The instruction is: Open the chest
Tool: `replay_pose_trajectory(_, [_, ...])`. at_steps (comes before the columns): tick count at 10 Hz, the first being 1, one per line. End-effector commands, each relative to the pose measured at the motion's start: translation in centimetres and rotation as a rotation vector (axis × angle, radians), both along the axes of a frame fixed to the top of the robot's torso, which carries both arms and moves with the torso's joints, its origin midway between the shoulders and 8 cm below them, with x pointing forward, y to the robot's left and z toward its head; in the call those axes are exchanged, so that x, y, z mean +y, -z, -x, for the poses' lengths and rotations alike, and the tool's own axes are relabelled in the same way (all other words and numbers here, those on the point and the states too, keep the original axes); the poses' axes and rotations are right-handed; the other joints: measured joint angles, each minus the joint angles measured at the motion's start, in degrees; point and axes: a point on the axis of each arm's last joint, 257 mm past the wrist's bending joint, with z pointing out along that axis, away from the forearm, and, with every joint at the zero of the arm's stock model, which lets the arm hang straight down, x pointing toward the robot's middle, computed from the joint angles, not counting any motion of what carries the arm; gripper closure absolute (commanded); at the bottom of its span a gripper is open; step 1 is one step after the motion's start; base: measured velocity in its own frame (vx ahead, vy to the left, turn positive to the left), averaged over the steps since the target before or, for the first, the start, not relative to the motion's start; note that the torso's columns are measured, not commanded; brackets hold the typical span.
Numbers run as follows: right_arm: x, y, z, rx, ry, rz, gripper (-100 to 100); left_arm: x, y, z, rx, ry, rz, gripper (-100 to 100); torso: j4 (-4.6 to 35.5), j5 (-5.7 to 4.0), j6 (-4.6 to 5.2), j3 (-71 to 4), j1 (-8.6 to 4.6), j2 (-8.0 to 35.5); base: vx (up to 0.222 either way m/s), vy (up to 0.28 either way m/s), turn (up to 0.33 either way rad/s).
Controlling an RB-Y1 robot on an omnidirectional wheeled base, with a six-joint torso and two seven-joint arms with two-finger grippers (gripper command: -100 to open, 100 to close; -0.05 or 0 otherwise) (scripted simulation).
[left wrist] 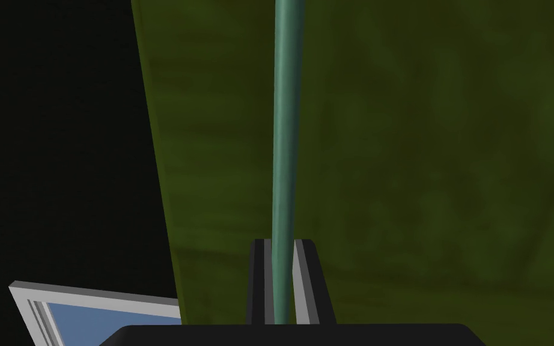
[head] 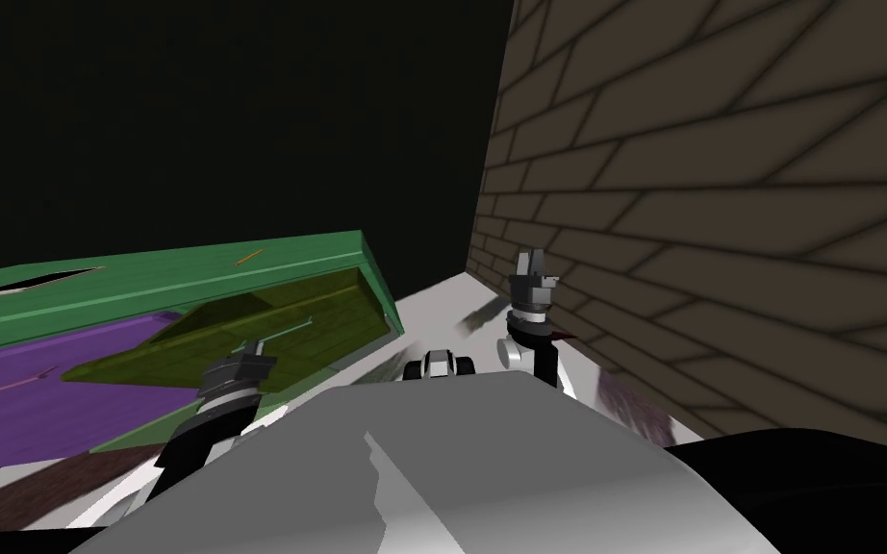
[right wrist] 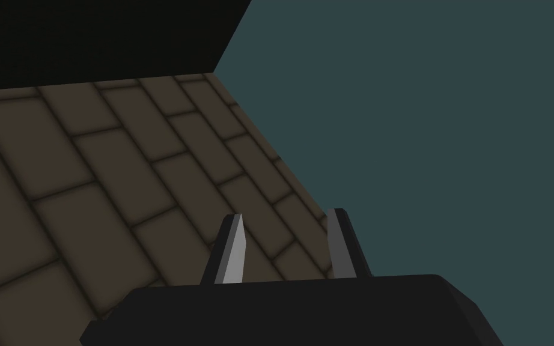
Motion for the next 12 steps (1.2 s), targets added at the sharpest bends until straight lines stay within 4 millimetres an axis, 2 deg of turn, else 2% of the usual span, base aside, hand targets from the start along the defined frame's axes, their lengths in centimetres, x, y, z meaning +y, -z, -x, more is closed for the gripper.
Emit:
replay_pose_trajectory(1, [0.0,0.0,0.0,0.0,0.0,0.0,0,0.5,-0.3,1.2,0.003,0.018,-0.01,100,0.0,0.01,0.07,0.0,0.0,-0.01,0.016,-0.057,0.041])
replay_pose_trajectory(2, [0.0,0.0,0.0,0.0,0.0,0.0,0,0.5,-0.3,1.2,-0.009,0.022,0.012,100,-0.02,0.01,0.02,-0.02,-0.02,-0.03,0.014,-0.049,0.035])
replay_pose_trajectory(3, [0.0,0.0,0.0,0.0,0.0,0.0,0,1.4,-0.4,0.7,0.002,-0.01,0.003,-100,-0.02,0.01,0.1,-0.04,0.0,-0.07,-0.06,-0.023,-0.181])
replay_pose_trajectory(4, [0.0,0.0,0.0,0.0,0.0,0.0,0,2.3,-1.1,0.3,-0.003,-0.032,-0.005,-100,-0.03,0.13,0.24,0.04,0.06,0.02,-0.168,-0.002,-0.297])
replay_pose_trajectory(5, [0.0,0.0,0.0,0.0,0.0,0.0,0,2.4,-1.0,0.4,0.002,-0.037,0.0,-100,-0.01,0.24,0.23,0.16,0.16,0.17,-0.154,0.011,-0.104])
replay_pose_trajectory(9, [0.0,0.0,0.0,0.0,0.0,0.0,0,6.2,-3.3,-0.8,-0.005,-0.14,-0.01,-100,-0.15,0.25,0.23,-0.12,0.09,-0.29,-0.177,-0.006,-0.263])
replay_pose_trajectory(10, [0.0,0.0,0.0,0.0,0.0,0.0,0,6.3,-3.0,-0.7,0.002,-0.147,-0.003,-100,-0.14,0.24,0.22,-0.08,0.07,-0.23,-0.137,-0.026,-0.079])
replay_pose_trajectory(12, [0.0,0.0,0.0,0.0,0.0,0.0,0,8.0,-4.4,-1.1,-0.008,-0.194,-0.004,-100,-0.2,0.25,0.23,-0.22,0.09,-0.46,-0.117,-0.035,-0.199])
